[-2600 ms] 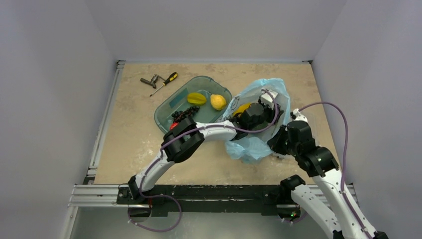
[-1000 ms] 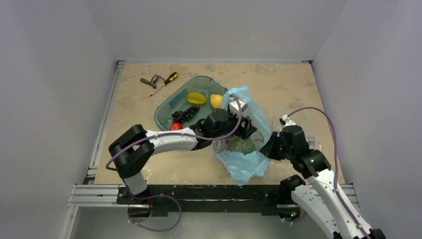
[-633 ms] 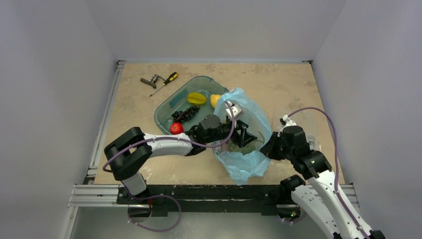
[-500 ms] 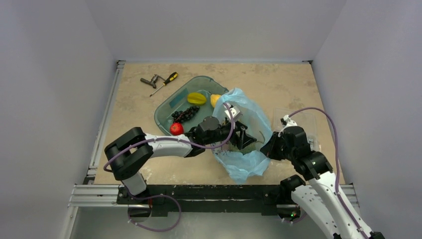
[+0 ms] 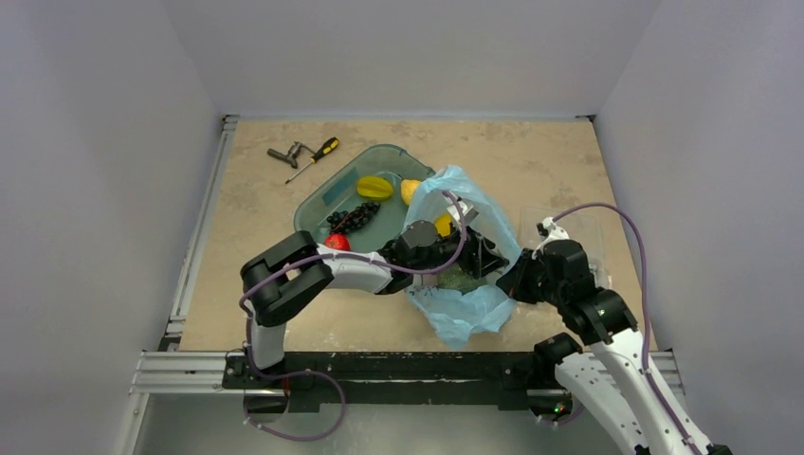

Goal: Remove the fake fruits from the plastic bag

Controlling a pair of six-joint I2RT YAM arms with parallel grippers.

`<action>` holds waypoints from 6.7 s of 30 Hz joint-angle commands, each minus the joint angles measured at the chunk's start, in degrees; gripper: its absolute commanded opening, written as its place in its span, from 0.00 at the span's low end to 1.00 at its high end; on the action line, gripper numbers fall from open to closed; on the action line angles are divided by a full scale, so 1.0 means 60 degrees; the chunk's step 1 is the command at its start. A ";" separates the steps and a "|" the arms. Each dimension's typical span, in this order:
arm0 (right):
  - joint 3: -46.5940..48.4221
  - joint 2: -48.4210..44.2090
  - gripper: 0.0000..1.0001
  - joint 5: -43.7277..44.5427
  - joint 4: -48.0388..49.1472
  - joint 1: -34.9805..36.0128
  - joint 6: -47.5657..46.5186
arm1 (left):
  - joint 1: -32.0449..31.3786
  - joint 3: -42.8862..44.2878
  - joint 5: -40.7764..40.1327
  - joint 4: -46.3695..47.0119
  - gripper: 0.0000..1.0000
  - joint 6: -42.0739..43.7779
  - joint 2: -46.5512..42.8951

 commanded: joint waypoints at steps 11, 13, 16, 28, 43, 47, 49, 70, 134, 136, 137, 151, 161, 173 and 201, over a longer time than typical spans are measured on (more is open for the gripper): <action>0.0573 0.0015 0.00 0.0332 0.0199 0.0033 -0.0120 | -0.0159 0.0596 0.0539 0.0974 0.00 -0.0801 0.0131; 0.0551 0.0003 0.00 0.0518 0.0202 0.0033 -0.0086 | -0.0108 0.0469 0.0445 0.0616 0.00 -0.0738 -0.0315; 0.0427 0.0033 0.00 0.0645 0.0231 0.0029 -0.0004 | -0.0044 0.0536 0.0229 -0.0470 0.00 -0.0590 -0.1037; 0.0507 -0.0301 0.00 0.2305 -0.0114 0.0033 0.1354 | 0.0004 0.2087 -0.0294 -0.4685 0.00 0.0023 -0.2871; 0.0870 -0.0567 0.00 0.3827 -0.0480 0.0033 0.2451 | -0.0029 0.4884 0.1592 -0.7141 0.00 -0.1041 -0.3907; 0.0930 -0.0679 0.00 0.4235 -0.0520 0.0032 0.2620 | -0.0011 0.5211 0.1438 -0.8995 0.00 -0.0149 -0.5043; 0.0823 -0.0762 0.00 0.4194 -0.0428 0.0033 0.2641 | 0.0007 0.5322 0.1104 -1.0038 0.00 0.0530 -0.5676; 0.0717 -0.0990 0.00 0.4021 -0.0173 0.0033 0.2510 | 0.3412 0.3272 -0.4028 -1.3297 0.00 0.1779 -0.8689; 0.0859 -0.1031 0.00 0.3593 -0.0479 0.0033 0.2015 | -0.2254 0.1322 -0.4636 -0.9129 0.68 0.0642 -0.4788; 0.0827 -0.1050 0.00 0.3602 -0.0489 0.0033 0.2039 | -0.2250 0.1929 -0.4351 -0.9275 0.61 0.0683 -0.3955; 0.0834 -0.1057 0.00 0.3602 -0.0498 0.0029 0.2084 | -0.2249 0.2201 -0.4270 -0.9350 0.58 0.0617 -0.3637; 0.0991 -0.0882 0.00 0.3430 -0.0458 0.0031 0.1913 | -0.1274 0.3427 -0.2720 -0.9725 0.38 -0.1320 -0.0888; 0.0916 -0.1102 0.00 0.3257 -0.0477 0.0033 0.1784 | -0.0831 0.2632 -0.1333 -0.8678 0.38 -0.1041 -0.1066; 0.0969 -0.1017 0.00 0.3212 -0.0474 0.0025 0.1709 | 0.0051 0.1962 -0.0670 -0.8844 0.53 -0.0477 -0.2564; 0.0896 -0.1016 0.00 0.3123 -0.0399 0.0033 0.1727 | -0.1047 0.3143 0.0763 -0.9478 0.50 0.0599 0.0270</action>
